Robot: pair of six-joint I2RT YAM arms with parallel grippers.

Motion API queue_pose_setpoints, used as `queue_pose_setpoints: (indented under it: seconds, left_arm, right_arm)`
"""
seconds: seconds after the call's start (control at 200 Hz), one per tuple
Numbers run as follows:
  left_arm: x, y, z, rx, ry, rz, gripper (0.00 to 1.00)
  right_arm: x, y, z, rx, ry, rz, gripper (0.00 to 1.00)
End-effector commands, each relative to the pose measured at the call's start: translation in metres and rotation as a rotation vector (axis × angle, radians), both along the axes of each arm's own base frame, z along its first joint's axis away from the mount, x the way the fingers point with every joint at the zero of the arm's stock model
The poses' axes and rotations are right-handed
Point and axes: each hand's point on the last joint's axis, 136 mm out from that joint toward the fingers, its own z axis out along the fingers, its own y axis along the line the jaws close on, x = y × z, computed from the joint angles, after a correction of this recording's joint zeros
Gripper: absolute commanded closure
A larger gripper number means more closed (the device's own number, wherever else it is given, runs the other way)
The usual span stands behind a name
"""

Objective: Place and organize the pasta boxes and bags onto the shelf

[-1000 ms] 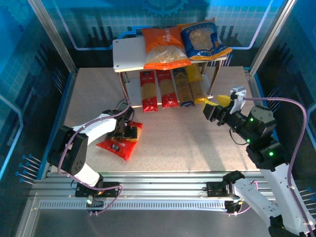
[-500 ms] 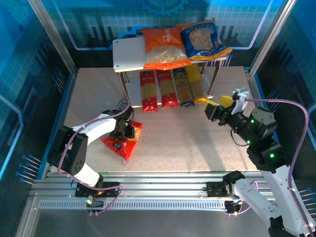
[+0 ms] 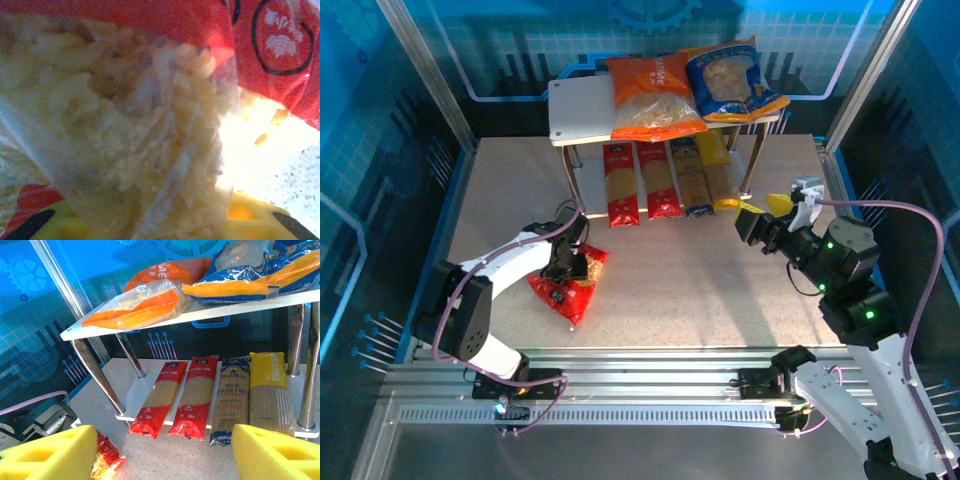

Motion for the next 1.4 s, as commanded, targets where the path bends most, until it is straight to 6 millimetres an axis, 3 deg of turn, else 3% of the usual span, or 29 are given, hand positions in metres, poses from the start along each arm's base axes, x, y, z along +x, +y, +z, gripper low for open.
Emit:
queue_pose_setpoints:
  seconds: [0.0, 0.44, 0.625, 0.725, 0.946, 1.396]
  left_arm:
    - [-0.026, -0.006, 0.004, -0.076, 0.058, -0.028, 1.0]
    - [-0.023, -0.007, 0.059, -0.216, -0.119, 0.0, 1.0]
    - [-0.026, -0.004, 0.066, -0.214, -0.129, -0.011, 1.0]
    - [-0.021, -0.007, 0.082, -0.242, -0.184, -0.011, 1.0]
    - [-0.011, -0.018, 0.151, -0.324, -0.323, -0.046, 1.0]
    - [-0.014, -0.038, 0.323, -0.533, -0.71, -0.166, 1.0]
  right_arm:
    - [0.002, -0.002, -0.001, -0.003, -0.006, -0.015, 0.28]
    - [0.004, -0.004, -0.004, -0.001, -0.004, -0.034, 0.28]
    - [0.005, -0.004, -0.004, 0.004, -0.006, -0.036, 0.28]
    - [0.005, -0.005, -0.004, 0.008, -0.004, -0.039, 0.28]
    - [0.009, -0.004, -0.007, 0.007, 0.005, -0.041, 0.28]
    - [0.023, 0.005, -0.019, 0.001, 0.049, -0.026, 0.28]
